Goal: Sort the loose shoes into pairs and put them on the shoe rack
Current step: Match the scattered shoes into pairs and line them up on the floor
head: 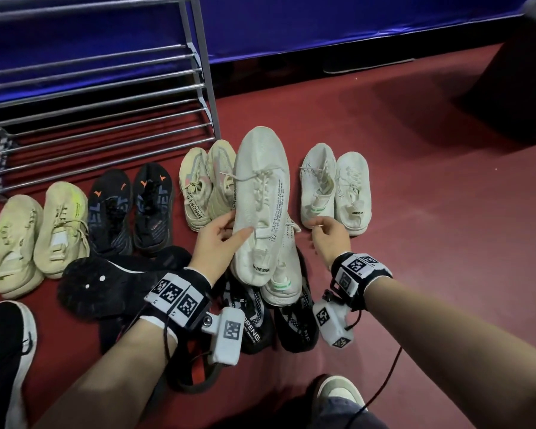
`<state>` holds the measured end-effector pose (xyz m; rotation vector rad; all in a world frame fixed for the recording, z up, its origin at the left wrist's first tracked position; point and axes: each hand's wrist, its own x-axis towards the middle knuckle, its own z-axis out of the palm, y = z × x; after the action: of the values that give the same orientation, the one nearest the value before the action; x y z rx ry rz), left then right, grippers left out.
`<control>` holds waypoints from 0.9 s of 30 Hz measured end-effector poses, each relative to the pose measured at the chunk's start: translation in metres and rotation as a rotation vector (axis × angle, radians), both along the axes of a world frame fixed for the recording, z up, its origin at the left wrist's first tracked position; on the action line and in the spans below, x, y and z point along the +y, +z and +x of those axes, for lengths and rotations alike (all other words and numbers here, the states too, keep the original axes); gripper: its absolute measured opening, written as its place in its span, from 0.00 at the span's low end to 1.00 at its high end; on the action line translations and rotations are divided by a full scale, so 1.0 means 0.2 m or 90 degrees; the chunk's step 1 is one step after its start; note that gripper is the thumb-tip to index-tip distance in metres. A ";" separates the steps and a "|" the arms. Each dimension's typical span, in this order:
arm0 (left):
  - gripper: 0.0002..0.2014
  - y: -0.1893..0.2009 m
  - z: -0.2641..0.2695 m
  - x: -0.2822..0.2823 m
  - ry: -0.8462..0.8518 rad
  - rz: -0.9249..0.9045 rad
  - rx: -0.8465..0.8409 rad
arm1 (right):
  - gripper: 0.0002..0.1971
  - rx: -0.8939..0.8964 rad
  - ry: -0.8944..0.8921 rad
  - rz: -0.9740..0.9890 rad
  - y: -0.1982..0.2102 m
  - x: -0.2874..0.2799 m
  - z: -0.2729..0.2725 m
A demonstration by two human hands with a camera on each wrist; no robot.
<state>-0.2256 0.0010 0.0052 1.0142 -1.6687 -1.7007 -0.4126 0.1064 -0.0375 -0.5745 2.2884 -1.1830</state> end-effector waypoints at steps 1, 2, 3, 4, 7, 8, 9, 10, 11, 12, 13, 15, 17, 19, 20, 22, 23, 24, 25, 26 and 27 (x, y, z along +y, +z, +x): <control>0.18 0.00 0.00 0.00 0.006 -0.001 0.003 | 0.15 -0.002 0.002 0.001 0.00 0.01 0.00; 0.18 -0.01 0.01 -0.01 0.017 0.003 0.003 | 0.14 0.000 0.005 0.005 -0.01 0.01 0.00; 0.17 -0.01 0.03 -0.03 0.036 0.006 0.002 | 0.13 0.001 0.014 0.004 -0.01 0.02 0.01; 0.16 -0.01 0.06 -0.06 0.059 0.003 -0.006 | 0.12 0.000 0.030 0.007 -0.01 0.02 0.02; 0.14 -0.05 0.16 -0.15 0.124 -0.030 -0.040 | 0.08 -0.005 0.082 0.021 -0.02 0.01 0.04; 0.13 -0.06 0.19 -0.17 0.140 -0.033 -0.044 | 0.07 0.000 0.091 0.027 -0.02 0.00 0.04; 0.14 -0.07 0.21 -0.19 0.151 -0.032 -0.044 | 0.08 0.007 0.095 0.035 -0.02 0.00 0.05; 0.14 -0.07 0.23 -0.20 0.156 -0.030 -0.043 | 0.08 0.013 0.098 0.041 -0.02 -0.01 0.06; 0.15 -0.08 0.23 -0.20 0.158 -0.027 -0.042 | 0.09 0.022 0.101 0.047 -0.01 -0.02 0.06; 0.15 -0.08 0.23 -0.20 0.156 -0.023 -0.041 | 0.09 0.028 0.106 0.054 -0.01 -0.03 0.06; 0.15 -0.08 0.23 -0.19 0.153 -0.019 -0.038 | 0.09 0.036 0.112 0.059 0.00 -0.03 0.06; 0.15 -0.09 0.21 -0.18 0.148 -0.013 -0.036 | 0.08 0.038 0.125 0.069 0.01 -0.05 0.08; 0.15 -0.09 0.20 -0.18 0.148 -0.005 -0.033 | 0.06 0.039 0.129 0.079 0.01 -0.05 0.09; 0.14 -0.11 0.20 -0.19 0.150 0.006 -0.031 | 0.10 0.056 0.145 0.098 0.00 -0.05 0.09; 0.14 -0.11 0.20 -0.19 0.149 0.010 -0.030 | 0.17 0.065 0.159 0.124 0.00 -0.05 0.09; 0.12 -0.12 0.21 -0.19 0.149 0.016 -0.027 | 0.36 0.064 0.191 0.230 -0.02 -0.05 0.10; 0.11 -0.12 0.21 -0.18 0.148 0.018 -0.022 | 0.44 0.037 0.201 0.296 -0.04 -0.05 0.10; 0.11 -0.12 0.21 -0.17 0.146 0.021 -0.019 | 0.49 0.015 0.217 0.355 -0.06 -0.05 0.11; 0.11 -0.12 0.22 -0.17 0.146 0.023 -0.017 | 0.49 -0.003 0.234 0.390 -0.08 -0.05 0.12; 0.11 -0.12 0.22 -0.16 0.146 0.025 -0.016 | 0.46 -0.008 0.239 0.396 -0.09 -0.04 0.12; 0.11 -0.13 0.23 -0.16 0.147 0.028 -0.016 | 0.39 -0.008 0.231 0.379 -0.10 -0.04 0.12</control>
<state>-0.1794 -0.0311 -0.0204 1.2035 -1.4715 -1.5848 -0.3881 0.0980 -0.0582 -0.6954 2.2418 -0.3082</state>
